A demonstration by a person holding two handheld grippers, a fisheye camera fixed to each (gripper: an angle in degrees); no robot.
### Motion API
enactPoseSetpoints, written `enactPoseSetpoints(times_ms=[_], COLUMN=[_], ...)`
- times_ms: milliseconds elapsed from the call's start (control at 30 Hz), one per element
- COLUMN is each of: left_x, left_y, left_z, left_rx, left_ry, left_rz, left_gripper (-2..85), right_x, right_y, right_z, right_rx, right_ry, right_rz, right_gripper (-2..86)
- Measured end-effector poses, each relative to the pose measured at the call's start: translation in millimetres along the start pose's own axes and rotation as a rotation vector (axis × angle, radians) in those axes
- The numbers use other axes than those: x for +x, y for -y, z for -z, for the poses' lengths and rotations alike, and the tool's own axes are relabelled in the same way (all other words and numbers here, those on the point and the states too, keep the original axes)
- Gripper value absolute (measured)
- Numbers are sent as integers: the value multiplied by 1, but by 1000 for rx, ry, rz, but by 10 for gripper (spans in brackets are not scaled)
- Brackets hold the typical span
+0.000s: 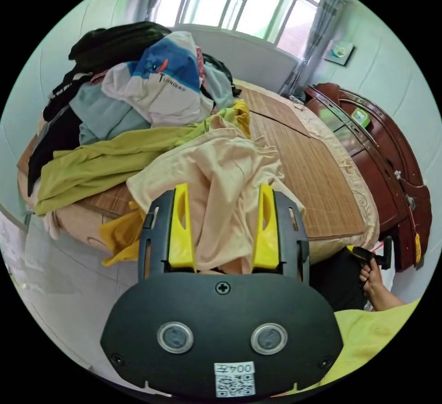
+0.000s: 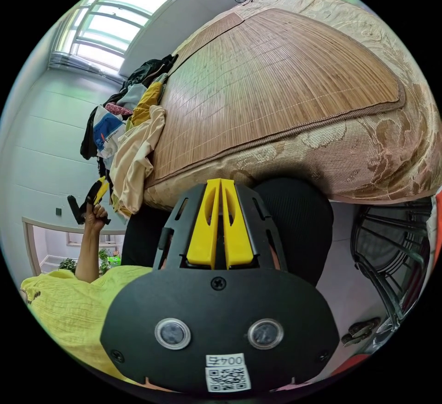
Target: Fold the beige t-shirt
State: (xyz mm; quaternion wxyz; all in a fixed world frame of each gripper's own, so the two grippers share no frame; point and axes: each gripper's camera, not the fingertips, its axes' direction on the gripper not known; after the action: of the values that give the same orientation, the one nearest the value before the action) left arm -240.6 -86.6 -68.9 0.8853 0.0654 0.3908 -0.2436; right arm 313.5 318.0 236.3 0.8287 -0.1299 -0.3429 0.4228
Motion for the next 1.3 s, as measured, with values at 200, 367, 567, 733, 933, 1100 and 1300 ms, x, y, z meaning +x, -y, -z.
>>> enactPoseSetpoints(times_ms=[200, 367, 567, 733, 933, 1100, 1300], left_x=[53, 143, 267, 367, 397, 294, 78], left_y=[15, 21, -2, -57, -93, -73, -72], left_z=[37, 85, 39, -33, -20, 33, 100], left_rx=[112, 174, -8, -242, -316, -241, -189], left_ry=[-30, -254, -467, -501, -588, -469, -371], left_rz=[-120, -279, -410, -556, -634, -560, -155], left_gripper=[24, 12, 14, 32, 67, 66, 70], right_x=[12, 18, 27, 37, 46, 49, 15], right_y=[2, 6, 5, 2, -3, -7, -38], right_z=[-6, -12, -13, -13, -15, -21, -46], right_rx=[27, 21, 44, 64, 65, 15, -31], right_ry=[0, 9, 38, 70, 85, 136, 415], right_rz=[-30, -21, -14, -19, -22, -26, 22], right_gripper=[-7, -7, -7, -6, 4, 111, 151])
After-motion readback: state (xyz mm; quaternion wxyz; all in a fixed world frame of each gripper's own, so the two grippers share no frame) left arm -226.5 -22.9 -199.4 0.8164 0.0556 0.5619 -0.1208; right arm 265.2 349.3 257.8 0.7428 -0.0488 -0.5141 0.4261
